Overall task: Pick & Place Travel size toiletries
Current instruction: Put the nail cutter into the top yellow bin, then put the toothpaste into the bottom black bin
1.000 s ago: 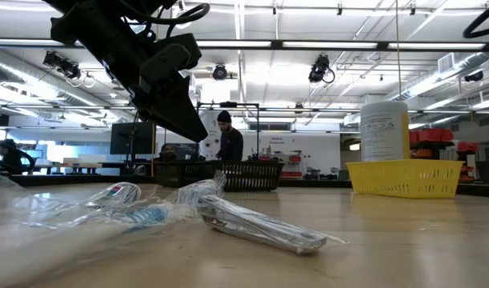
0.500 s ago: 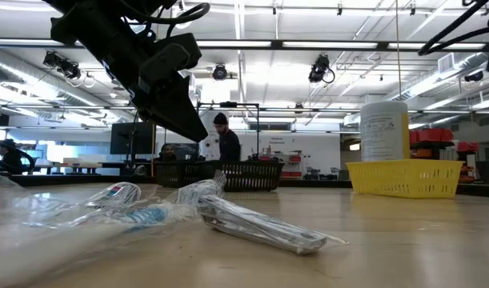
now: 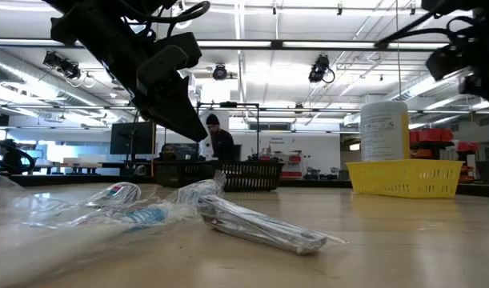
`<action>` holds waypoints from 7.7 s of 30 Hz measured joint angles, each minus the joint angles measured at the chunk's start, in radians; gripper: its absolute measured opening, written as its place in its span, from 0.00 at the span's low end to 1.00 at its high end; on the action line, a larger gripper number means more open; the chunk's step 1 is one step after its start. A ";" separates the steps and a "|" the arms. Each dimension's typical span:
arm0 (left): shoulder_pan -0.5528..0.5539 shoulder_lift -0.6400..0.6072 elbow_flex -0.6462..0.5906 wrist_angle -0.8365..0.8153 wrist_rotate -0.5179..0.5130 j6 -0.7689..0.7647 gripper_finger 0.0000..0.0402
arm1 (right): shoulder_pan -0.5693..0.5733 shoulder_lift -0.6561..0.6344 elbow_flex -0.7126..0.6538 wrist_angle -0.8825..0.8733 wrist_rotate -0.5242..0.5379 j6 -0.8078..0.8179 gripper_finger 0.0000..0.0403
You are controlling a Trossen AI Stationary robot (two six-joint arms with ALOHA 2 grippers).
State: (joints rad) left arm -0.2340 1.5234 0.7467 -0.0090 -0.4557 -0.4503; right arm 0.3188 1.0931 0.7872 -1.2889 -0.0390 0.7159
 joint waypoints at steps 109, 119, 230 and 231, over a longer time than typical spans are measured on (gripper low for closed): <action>-0.277 -0.162 0.000 -0.237 -0.191 -0.205 0.34 | -0.092 0.408 0.235 0.283 0.789 0.300 0.19; -0.277 -0.162 0.000 -0.236 -0.180 -0.204 0.34 | -0.330 0.399 0.004 0.374 0.670 0.332 0.20; -0.354 -0.162 0.000 -0.202 -0.152 -0.295 0.34 | 0.029 0.651 0.059 1.779 0.095 -0.643 0.58; -0.361 -0.162 0.000 -0.202 -0.152 -0.300 0.34 | 0.029 0.656 0.059 1.777 0.094 -0.632 0.58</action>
State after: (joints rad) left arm -0.5946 1.3613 0.7464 -0.2107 -0.6079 -0.7505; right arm 0.3481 1.7488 0.8463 0.4885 0.0553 0.0843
